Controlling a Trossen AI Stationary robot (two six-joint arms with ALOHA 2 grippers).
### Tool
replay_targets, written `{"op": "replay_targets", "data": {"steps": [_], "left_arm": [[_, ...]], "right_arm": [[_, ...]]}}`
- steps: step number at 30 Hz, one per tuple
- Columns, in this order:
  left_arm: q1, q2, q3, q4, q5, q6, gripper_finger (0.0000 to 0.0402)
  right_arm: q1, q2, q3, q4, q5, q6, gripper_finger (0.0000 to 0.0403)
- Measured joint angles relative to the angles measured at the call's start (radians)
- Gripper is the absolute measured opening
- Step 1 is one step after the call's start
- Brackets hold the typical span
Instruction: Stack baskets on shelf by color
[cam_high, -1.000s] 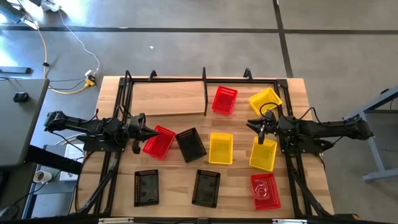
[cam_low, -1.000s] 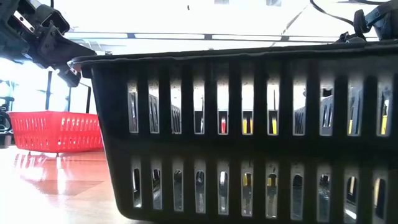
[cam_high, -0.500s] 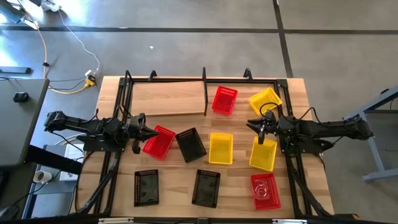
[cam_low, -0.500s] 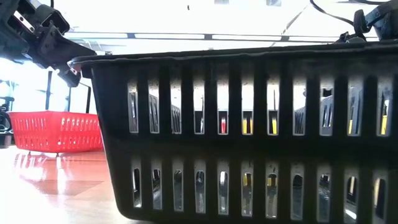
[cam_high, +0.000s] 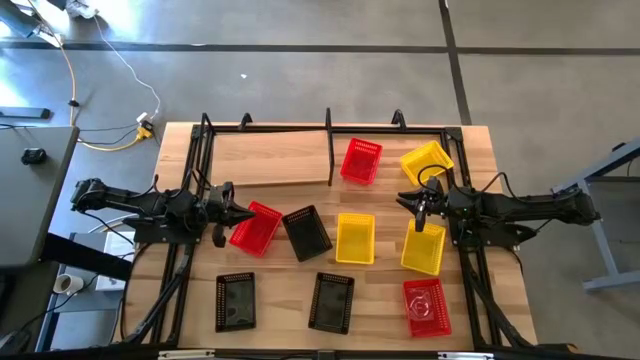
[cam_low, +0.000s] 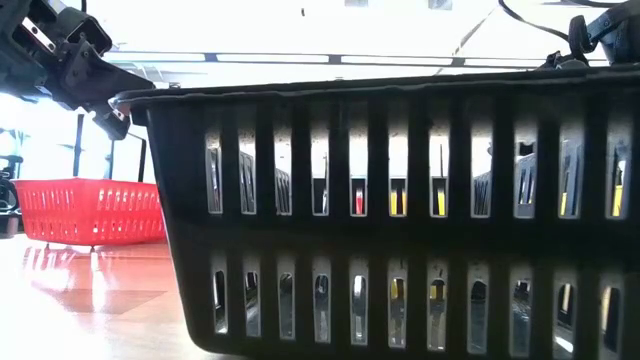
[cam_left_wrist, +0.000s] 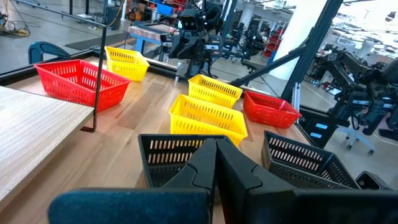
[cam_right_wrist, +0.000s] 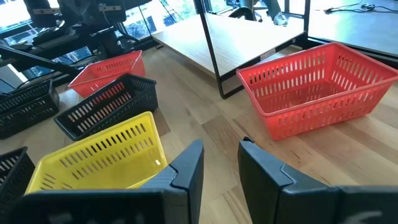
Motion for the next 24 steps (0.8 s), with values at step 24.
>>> {"op": "replay_targets", "data": {"steps": [24], "left_arm": [[0.000,0.000,0.000,0.000,0.000,0.000,0.0000]], "right_arm": [[0.000,0.000,0.000,0.143,-0.009,0.000,0.0087]]}}
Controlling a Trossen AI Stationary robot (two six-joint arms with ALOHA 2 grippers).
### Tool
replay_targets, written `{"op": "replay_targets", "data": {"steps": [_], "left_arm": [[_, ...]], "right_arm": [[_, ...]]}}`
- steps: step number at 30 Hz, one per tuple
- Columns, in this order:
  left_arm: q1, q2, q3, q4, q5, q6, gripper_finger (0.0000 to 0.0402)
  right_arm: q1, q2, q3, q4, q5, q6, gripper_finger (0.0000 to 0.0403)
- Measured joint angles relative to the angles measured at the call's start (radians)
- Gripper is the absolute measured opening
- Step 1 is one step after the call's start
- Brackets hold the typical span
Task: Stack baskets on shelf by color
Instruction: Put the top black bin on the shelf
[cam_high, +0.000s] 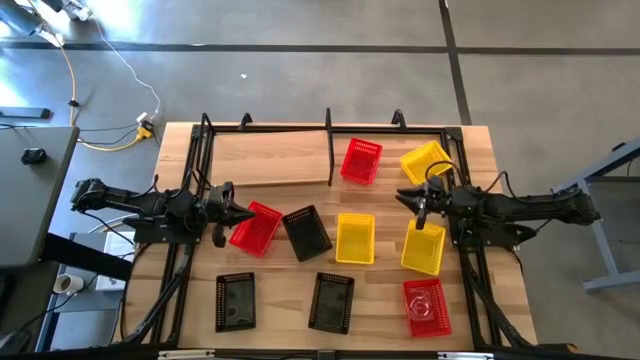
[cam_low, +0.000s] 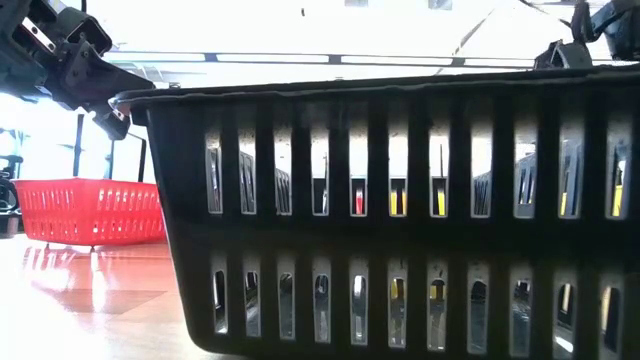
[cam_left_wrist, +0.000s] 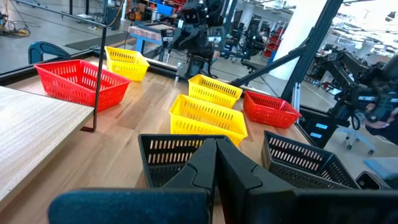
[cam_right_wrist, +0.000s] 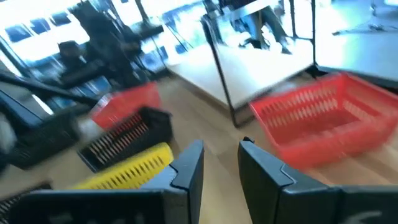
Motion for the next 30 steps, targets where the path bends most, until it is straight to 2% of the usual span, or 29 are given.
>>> {"op": "replay_targets", "data": {"steps": [11,20,26,30], "left_arm": [[0.000,0.000,0.000,0.000,0.000,0.000,0.0000],[0.000,0.000,0.000,0.000,0.000,0.000,0.0000],[0.000,0.000,0.000,0.000,0.000,0.000,0.0000],[0.000,0.000,0.000,0.000,0.000,0.000,0.0000]], "right_arm": [[0.000,0.000,0.003,0.286,-0.117,-0.026,0.0087],[0.000,0.075,0.221,0.119,-0.116,-0.064,0.0087],[0.001,0.225,0.386,-0.063,-0.125,-0.041,0.0087],[0.031,0.361,0.460,-0.106,-0.140,-0.024,0.0087]]}}
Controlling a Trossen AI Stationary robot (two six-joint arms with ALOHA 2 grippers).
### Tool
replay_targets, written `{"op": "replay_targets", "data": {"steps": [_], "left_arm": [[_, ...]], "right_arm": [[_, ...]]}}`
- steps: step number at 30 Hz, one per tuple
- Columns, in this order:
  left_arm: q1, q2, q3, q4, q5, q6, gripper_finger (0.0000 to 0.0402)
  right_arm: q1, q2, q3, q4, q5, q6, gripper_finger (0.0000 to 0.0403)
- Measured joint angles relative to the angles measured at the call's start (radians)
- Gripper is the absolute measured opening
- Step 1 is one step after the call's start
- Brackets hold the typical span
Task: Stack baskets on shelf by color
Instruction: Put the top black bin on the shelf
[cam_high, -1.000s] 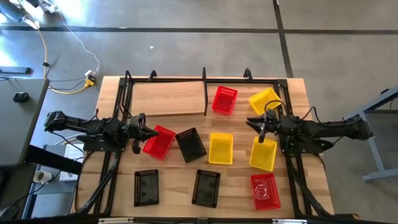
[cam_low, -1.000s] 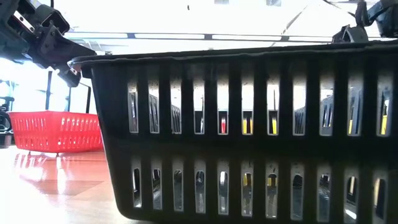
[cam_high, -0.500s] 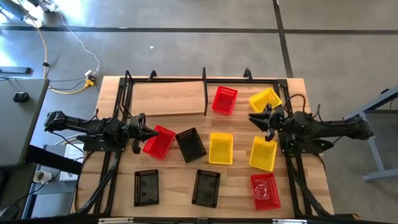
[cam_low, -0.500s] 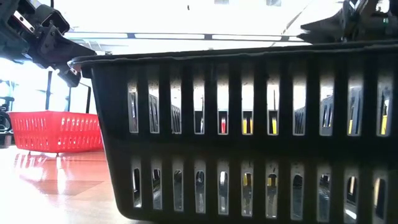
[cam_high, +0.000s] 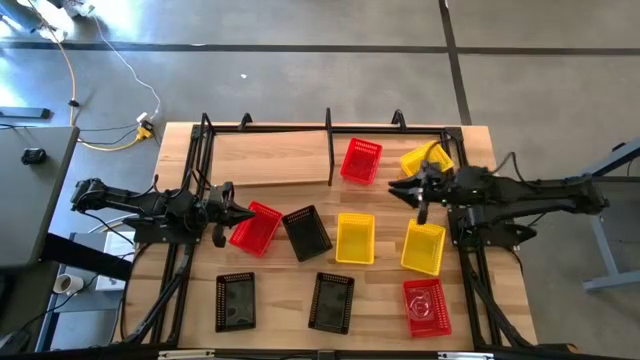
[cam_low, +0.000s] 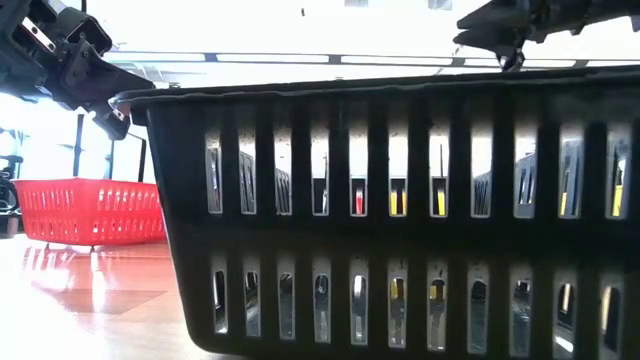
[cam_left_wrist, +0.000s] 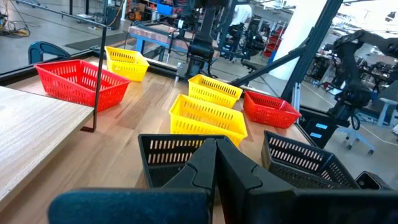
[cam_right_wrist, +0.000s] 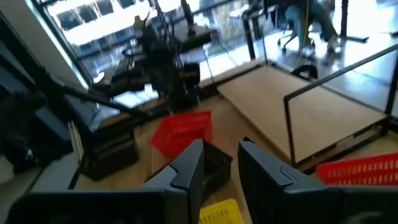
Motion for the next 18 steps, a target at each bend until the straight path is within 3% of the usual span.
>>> {"op": "replay_targets", "data": {"steps": [9,18], "left_arm": [[0.000,0.000,0.000,0.000,0.000,0.000,0.0000],[0.000,0.000,0.000,0.000,0.000,0.000,0.0000]], "right_arm": [[0.106,0.276,0.134,-0.001,-0.003,-0.006,0.0087],[0.192,0.492,0.316,-0.005,-0.003,-0.121,0.0087]]}}
